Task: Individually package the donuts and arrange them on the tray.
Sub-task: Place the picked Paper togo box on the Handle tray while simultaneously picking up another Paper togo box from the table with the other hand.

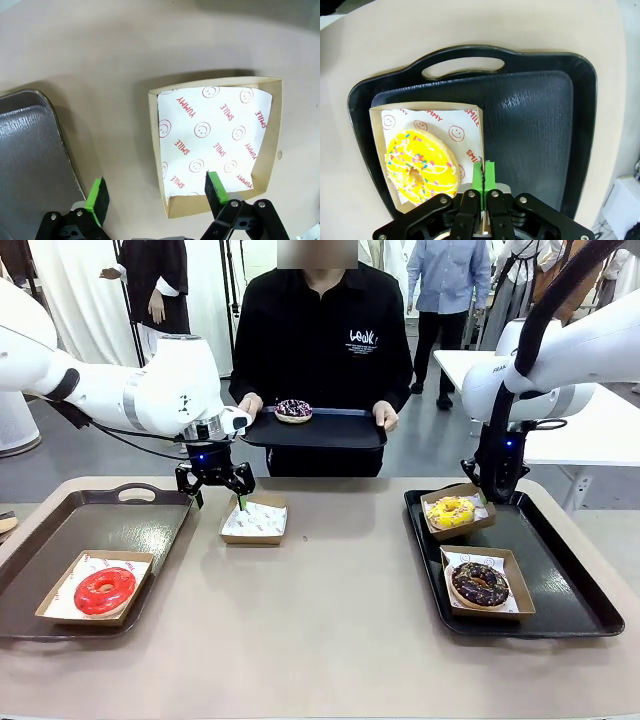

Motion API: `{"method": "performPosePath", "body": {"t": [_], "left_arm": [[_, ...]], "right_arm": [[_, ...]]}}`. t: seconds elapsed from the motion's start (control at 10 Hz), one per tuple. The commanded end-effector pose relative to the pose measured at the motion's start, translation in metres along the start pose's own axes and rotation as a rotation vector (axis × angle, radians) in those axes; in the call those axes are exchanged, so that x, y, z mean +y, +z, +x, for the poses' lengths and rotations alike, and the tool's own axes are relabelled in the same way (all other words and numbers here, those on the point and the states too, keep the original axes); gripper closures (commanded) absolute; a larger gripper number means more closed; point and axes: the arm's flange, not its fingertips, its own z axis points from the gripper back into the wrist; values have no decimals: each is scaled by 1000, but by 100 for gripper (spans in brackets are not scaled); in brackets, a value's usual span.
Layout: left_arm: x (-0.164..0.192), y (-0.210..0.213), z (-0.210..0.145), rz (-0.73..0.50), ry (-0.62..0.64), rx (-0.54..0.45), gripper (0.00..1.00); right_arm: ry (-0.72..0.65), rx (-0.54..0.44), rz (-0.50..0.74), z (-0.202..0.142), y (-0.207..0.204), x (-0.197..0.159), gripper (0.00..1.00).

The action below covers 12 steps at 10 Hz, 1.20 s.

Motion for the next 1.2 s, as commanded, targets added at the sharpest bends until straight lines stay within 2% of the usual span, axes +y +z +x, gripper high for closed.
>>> {"method": "performPosePath", "body": {"t": [0.0,0.6,0.7,0.8,0.9,1.0,1.1], "left_arm": [[1,0,9,-25,4,8,0],[0,-5,13,-29,12,30,0],[1,-6,13,-33,9,36,39],[0,-6,13,-37,5,44,60],[1,-6,14,-34,6,48,99],[0,-7,14,-31,7,53,100],[0,-9,14,-27,7,55,100]], "right_arm": [[-27,-1,9,9,-1,3,99],[-15,-1,-2,14,-8,5,99],[0,-3,-5,14,-9,5,99],[7,-7,-3,13,-9,5,39],[4,-5,-1,14,-9,5,39],[8,-4,1,13,-9,5,0],[10,-3,3,13,-9,5,35]]}}
